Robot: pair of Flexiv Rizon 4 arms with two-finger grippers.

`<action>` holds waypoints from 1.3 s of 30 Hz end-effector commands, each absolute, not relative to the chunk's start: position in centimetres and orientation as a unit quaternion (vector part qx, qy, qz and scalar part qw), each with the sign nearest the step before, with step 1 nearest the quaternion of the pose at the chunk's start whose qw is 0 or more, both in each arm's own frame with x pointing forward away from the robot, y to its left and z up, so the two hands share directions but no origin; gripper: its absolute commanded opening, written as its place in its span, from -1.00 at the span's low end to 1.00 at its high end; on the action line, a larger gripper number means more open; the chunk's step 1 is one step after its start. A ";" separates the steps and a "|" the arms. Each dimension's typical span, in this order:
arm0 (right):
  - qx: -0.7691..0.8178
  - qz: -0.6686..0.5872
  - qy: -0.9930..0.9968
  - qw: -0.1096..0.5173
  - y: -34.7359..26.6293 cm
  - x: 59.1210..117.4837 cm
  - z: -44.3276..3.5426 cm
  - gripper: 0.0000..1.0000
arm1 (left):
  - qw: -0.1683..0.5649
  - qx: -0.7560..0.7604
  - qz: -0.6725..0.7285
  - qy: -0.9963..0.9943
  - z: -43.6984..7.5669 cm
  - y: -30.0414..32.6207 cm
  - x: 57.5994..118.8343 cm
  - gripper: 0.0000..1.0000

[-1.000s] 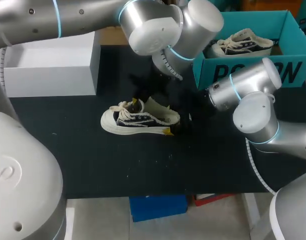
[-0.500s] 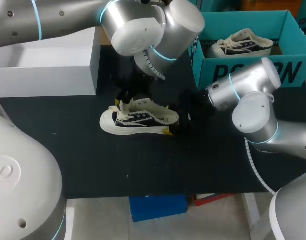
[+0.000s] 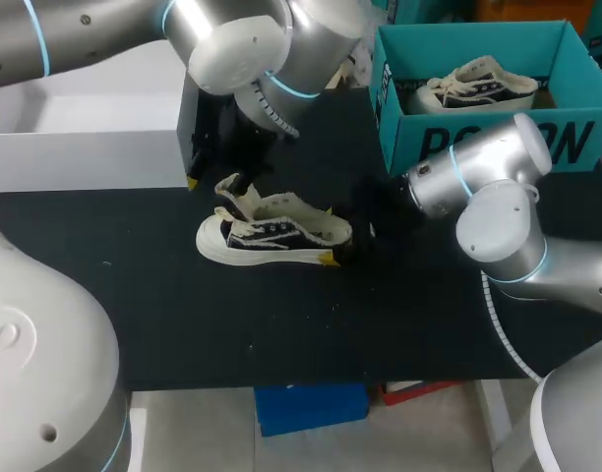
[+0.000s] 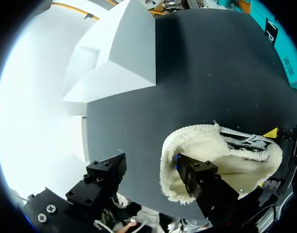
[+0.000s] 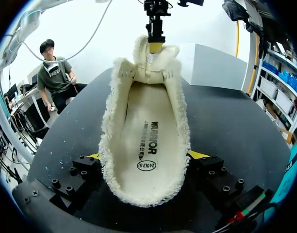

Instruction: Take the shoe out of the shoebox, open the shoe tongue, remove and reinsert the insole, then place the shoe into the shoebox

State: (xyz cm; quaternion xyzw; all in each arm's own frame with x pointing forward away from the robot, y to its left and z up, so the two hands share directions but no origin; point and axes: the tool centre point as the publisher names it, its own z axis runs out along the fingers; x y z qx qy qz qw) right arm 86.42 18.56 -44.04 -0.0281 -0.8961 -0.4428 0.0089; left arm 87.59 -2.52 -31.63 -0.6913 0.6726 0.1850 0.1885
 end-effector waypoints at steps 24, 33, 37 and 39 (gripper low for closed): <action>-0.029 -0.443 -0.896 0.008 18.5 86.4 -44.4 -0.95 | 0.180 -0.688 0.222 0.667 -33.0 0.7 85.3 1.00; -0.029 -0.443 -0.896 0.008 18.5 86.4 -44.4 -0.95 | 0.169 -0.686 0.238 0.666 -34.1 1.3 84.7 1.00; -0.029 -0.443 -0.896 0.008 18.5 86.4 -44.4 -0.95 | 0.169 -0.684 0.239 0.668 -33.7 1.4 84.7 1.00; -0.029 -0.443 -0.896 0.008 18.5 86.4 -44.4 -0.95 | 0.169 -0.678 0.230 0.677 -32.8 1.2 84.7 1.00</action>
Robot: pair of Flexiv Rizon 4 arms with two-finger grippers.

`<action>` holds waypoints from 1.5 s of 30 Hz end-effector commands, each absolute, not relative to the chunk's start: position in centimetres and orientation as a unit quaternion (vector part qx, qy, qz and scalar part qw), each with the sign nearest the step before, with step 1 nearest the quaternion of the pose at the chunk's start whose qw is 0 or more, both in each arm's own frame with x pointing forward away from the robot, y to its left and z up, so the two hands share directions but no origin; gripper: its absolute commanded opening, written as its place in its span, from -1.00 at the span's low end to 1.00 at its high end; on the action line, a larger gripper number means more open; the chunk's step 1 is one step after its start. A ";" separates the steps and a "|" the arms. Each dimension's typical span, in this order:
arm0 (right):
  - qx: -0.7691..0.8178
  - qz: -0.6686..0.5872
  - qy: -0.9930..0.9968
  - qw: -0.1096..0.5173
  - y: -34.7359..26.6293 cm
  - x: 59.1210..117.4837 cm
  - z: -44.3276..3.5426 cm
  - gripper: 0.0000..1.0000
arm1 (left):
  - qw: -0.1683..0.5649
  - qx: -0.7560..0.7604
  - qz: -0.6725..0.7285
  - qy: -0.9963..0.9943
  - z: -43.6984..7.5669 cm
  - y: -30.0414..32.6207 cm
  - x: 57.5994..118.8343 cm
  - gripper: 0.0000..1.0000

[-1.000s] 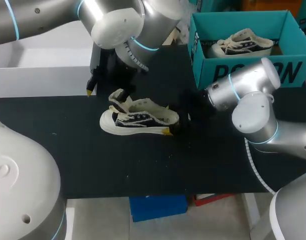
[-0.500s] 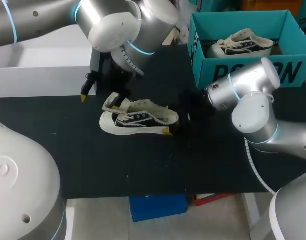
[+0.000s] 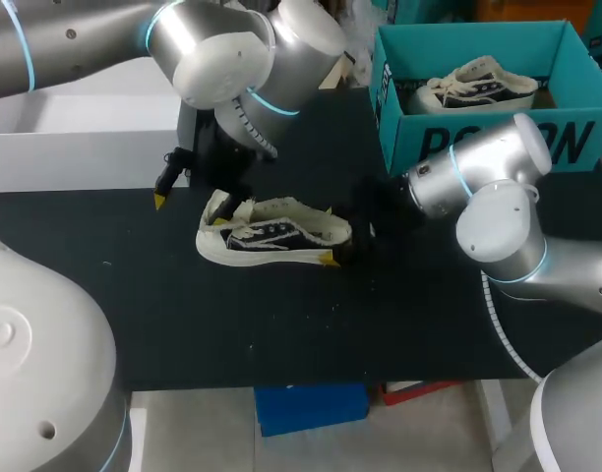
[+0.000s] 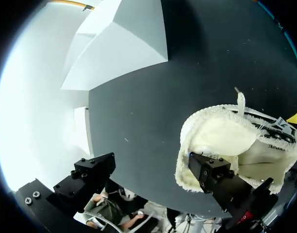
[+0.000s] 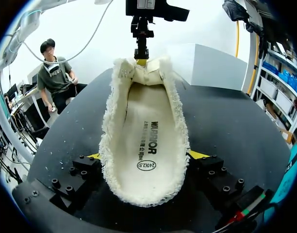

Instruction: Take the shoe out of the shoebox, open the shoe tongue, remove and reinsert the insole, then place the shoe into the shoebox

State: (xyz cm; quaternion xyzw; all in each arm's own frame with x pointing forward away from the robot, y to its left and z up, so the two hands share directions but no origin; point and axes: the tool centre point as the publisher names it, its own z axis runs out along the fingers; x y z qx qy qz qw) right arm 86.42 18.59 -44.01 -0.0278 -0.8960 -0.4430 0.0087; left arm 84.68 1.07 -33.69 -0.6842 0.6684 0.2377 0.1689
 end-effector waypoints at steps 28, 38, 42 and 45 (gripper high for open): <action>-0.029 -0.443 -0.896 0.008 18.5 86.4 -44.4 -0.94 | -0.180 0.026 0.008 0.983 -21.9 -7.2 83.7 -1.00; -0.029 -0.443 -0.896 0.008 18.5 86.4 -44.4 -0.93 | -0.169 0.057 -0.004 0.984 -22.0 -7.3 83.6 -1.00; -0.029 -0.443 -0.896 0.008 18.5 86.4 -44.4 -0.93 | -0.150 0.118 -0.062 0.980 -22.3 -7.9 83.9 -1.00; -0.029 -0.443 -0.896 0.008 18.5 86.4 -44.4 -0.94 | -0.142 0.153 -0.110 0.972 -22.2 -8.6 84.0 -1.00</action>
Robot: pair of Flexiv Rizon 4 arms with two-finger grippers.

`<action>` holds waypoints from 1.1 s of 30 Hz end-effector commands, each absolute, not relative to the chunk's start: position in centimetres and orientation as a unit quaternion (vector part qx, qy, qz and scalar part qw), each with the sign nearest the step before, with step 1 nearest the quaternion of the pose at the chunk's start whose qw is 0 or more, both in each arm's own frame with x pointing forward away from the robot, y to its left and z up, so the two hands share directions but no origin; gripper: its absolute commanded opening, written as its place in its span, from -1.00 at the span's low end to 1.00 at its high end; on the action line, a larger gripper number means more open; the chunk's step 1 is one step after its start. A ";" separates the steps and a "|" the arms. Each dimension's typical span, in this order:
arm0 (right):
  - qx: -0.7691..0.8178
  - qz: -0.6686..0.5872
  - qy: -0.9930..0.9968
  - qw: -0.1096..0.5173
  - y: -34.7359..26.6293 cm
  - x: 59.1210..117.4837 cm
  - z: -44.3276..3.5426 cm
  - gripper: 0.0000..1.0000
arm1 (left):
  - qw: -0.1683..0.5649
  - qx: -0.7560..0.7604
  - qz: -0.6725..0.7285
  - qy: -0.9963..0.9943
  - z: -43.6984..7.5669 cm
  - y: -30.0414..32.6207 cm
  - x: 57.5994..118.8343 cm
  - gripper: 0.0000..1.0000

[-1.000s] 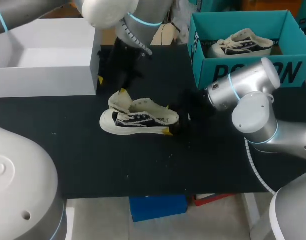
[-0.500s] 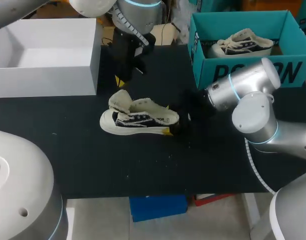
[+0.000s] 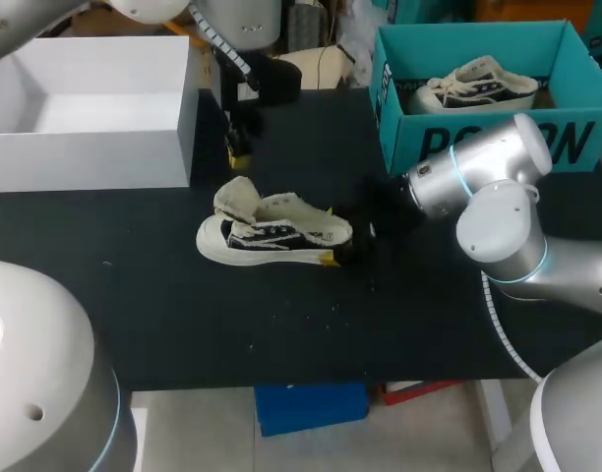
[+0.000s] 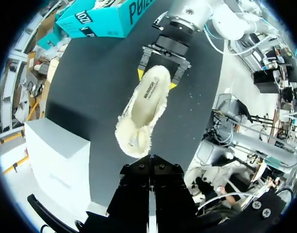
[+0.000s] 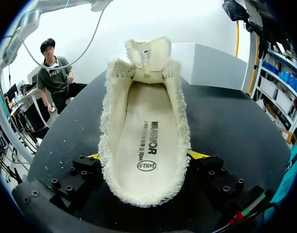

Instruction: Take the shoe out of the shoebox, open the shoe tongue, remove and reinsert the insole, then place the shoe into the shoebox

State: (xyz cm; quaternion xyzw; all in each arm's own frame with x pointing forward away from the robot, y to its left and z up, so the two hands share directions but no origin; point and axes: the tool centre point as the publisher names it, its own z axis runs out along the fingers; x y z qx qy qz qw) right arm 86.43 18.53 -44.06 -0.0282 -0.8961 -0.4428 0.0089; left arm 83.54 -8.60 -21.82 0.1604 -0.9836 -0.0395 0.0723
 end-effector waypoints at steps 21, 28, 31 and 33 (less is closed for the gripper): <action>-0.029 -0.443 -0.896 0.008 18.5 86.4 -44.4 -0.95 | 0.120 -0.126 0.110 -0.979 -23.8 -9.1 84.7 -1.00; -0.029 -0.443 -0.896 0.008 18.5 86.4 -44.4 -0.95 | 0.132 -0.107 0.083 -0.982 -26.1 -10.6 84.3 -1.00; -0.029 -0.443 -0.896 0.008 18.5 86.4 -44.4 -0.96 | 0.134 -0.106 0.085 -0.982 -27.0 -11.1 84.2 -1.00; -0.029 -0.443 -0.896 0.008 18.5 86.4 -44.4 -0.97 | 0.136 -0.107 0.088 -0.981 -27.6 -11.4 84.2 -1.00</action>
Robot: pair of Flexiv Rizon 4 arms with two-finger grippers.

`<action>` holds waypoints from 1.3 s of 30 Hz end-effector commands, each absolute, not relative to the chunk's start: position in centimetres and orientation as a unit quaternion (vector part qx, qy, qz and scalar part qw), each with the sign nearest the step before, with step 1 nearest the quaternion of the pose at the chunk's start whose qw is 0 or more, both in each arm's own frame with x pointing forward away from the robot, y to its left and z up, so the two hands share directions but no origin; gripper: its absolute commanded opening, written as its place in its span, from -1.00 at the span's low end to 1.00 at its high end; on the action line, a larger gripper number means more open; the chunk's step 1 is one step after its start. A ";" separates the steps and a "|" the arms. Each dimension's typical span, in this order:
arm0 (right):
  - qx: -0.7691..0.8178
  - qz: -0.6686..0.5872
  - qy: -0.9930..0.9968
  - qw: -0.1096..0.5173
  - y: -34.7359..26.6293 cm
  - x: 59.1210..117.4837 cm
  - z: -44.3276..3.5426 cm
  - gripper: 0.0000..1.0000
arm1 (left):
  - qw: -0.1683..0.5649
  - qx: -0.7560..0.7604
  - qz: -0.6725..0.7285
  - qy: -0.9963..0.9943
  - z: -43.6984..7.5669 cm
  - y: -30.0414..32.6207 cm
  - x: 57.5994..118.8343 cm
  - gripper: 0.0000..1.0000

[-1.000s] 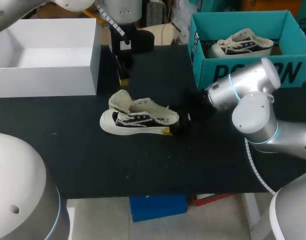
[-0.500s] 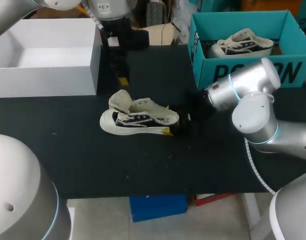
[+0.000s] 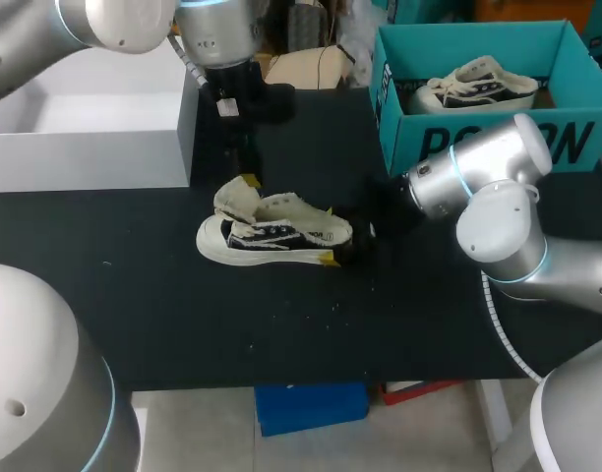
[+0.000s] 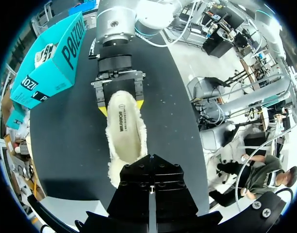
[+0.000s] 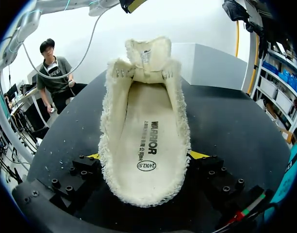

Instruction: Take the shoe out of the shoebox, open the shoe tongue, remove and reinsert the insole, then place the shoe into the shoebox

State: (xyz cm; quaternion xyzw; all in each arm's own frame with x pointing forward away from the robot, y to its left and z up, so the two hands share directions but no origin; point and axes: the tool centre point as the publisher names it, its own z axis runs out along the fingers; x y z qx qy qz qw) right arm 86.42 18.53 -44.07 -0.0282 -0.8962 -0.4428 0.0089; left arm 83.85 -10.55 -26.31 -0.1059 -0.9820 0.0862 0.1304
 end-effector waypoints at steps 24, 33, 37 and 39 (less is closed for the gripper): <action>-0.029 -0.443 -0.896 0.008 18.5 86.4 -44.4 -1.00 | 0.200 -0.076 0.120 -0.970 -29.8 -11.6 86.9 -1.00; -0.029 -0.443 -0.896 0.008 18.5 86.4 -44.4 -1.00 | 0.213 -0.081 0.110 -0.967 -31.7 -13.5 87.6 -1.00; -0.029 -0.443 -0.896 0.008 18.5 86.4 -44.4 -1.00 | 0.218 -0.090 0.101 -0.967 -32.9 -13.9 87.2 -1.00; -0.029 -0.443 -0.896 0.008 18.5 86.4 -44.4 -1.00 | 0.218 -0.095 0.100 -0.966 -33.3 -14.0 87.1 -1.00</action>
